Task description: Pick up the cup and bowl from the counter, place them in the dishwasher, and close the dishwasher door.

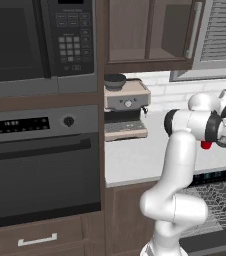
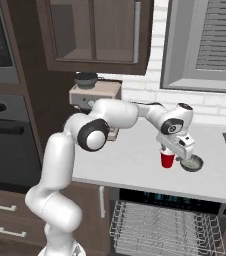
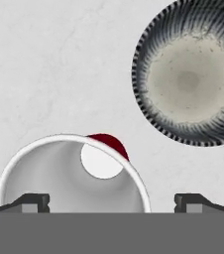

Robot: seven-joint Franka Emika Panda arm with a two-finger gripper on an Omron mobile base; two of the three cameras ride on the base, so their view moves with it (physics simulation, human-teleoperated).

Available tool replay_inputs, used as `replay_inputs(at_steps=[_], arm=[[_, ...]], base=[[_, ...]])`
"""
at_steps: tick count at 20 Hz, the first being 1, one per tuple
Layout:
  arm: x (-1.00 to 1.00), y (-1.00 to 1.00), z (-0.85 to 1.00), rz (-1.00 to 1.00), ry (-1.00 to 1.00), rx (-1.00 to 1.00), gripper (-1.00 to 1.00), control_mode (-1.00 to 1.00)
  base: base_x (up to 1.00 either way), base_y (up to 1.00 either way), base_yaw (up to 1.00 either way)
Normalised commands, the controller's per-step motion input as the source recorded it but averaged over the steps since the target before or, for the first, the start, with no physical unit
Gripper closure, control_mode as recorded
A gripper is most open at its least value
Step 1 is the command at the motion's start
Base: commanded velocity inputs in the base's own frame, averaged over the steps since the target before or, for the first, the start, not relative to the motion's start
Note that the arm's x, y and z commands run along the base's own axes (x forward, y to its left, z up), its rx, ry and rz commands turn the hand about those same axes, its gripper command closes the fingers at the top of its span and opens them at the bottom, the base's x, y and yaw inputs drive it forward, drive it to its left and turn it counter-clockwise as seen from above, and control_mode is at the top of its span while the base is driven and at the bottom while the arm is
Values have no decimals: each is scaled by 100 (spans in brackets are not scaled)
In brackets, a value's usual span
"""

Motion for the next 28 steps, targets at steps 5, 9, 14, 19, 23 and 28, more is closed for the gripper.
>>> replay_inputs(at_steps=[5, 9, 14, 19, 23, 28], arm=[[-25, 0, -9, 0, 0, 0, -100, -100], [-1, 0, -41, 0, 0, 0, -100, -100], [0, 2, -33, 0, -1, 0, -100, -100], [0, 4, -8, 0, 0, 0, 100, -100], [0, 0, 0, 0, 0, 0, 100, -100], [0, 0, 0, 0, 0, 0, 100, -100]], base=[[0, 0, 0], [0, 0, 0], [0, 0, 0], [0, 0, 0], [0, 0, 0], [0, 0, 0]])
